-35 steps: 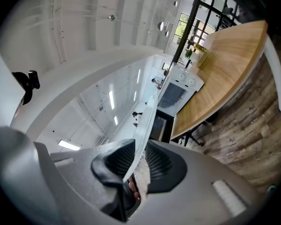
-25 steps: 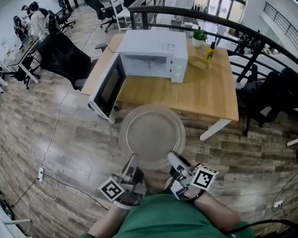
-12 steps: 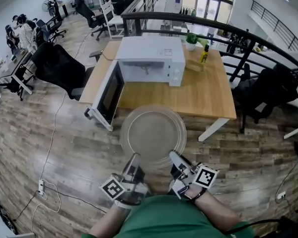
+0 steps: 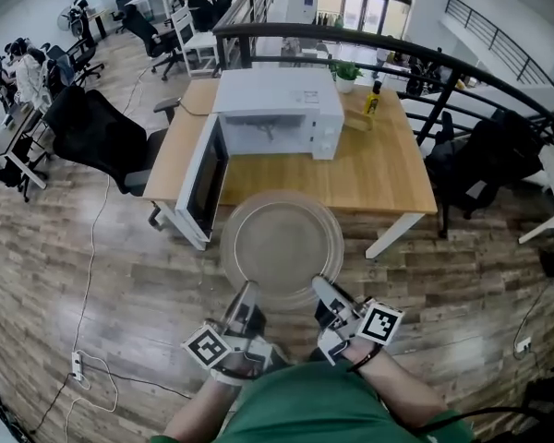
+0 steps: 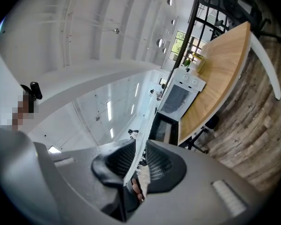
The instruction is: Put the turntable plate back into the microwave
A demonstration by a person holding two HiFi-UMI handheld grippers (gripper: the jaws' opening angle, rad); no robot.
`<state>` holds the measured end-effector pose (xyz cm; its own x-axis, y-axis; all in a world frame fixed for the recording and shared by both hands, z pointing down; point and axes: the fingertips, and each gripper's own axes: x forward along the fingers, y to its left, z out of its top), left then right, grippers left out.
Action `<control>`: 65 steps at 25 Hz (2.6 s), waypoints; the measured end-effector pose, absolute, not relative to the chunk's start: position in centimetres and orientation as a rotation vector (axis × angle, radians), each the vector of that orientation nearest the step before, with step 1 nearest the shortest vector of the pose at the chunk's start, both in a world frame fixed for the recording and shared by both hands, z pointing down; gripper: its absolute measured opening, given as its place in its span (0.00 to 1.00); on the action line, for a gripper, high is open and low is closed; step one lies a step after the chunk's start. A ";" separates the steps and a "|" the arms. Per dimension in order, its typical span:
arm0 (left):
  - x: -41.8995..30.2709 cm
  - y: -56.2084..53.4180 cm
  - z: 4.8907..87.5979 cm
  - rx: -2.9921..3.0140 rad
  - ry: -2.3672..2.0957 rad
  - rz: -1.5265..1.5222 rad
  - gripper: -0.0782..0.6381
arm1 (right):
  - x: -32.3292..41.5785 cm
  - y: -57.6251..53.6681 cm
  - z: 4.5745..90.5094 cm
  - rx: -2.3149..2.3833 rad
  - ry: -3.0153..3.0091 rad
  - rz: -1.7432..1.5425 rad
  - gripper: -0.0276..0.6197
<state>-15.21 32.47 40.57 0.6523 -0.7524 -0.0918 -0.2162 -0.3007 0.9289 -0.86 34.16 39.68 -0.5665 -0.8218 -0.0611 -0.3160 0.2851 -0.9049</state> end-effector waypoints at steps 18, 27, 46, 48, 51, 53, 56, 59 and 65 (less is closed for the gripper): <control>-12.1 23.7 42.3 1.797 -0.831 -0.693 0.21 | 2.2 24.1 41.3 -0.917 2.066 -1.312 0.15; -8.5 17.2 43.2 1.790 -0.906 -0.723 0.21 | 5.7 16.5 42.5 -0.815 2.098 -1.359 0.15; -6.8 10.3 46.5 1.732 -0.940 -0.712 0.21 | 7.3 8.9 45.9 -0.794 2.112 -1.439 0.15; -7.3 9.0 47.2 1.730 -0.944 -0.696 0.22 | 6.9 7.7 46.3 -0.797 2.104 -1.438 0.15; -7.7 6.9 47.8 1.743 -0.933 -0.678 0.22 | 6.6 5.9 47.3 -0.827 2.093 -1.448 0.15; -8.0 5.3 48.0 1.756 -0.924 -0.663 0.22 | 6.5 4.4 47.6 -0.842 2.091 -1.445 0.15; -8.5 2.9 48.5 1.768 -0.911 -0.634 0.22 | 6.0 2.3 47.7 -0.847 2.078 -1.430 0.15; -8.9 0.5 49.3 1.776 -0.896 -0.601 0.22 | 5.6 0.2 48.4 -0.873 2.051 -1.432 0.15; -9.3 -3.9 50.8 1.786 -0.844 -0.565 0.22 | 5.2 -3.4 50.2 -0.935 2.007 -1.437 0.15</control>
<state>-9.31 -3.87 50.79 0.6420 -0.7666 0.0132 -0.2796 -0.2181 0.9350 5.15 -3.38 50.21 -0.6411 -0.7675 -0.0037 -0.2437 0.2081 -0.9473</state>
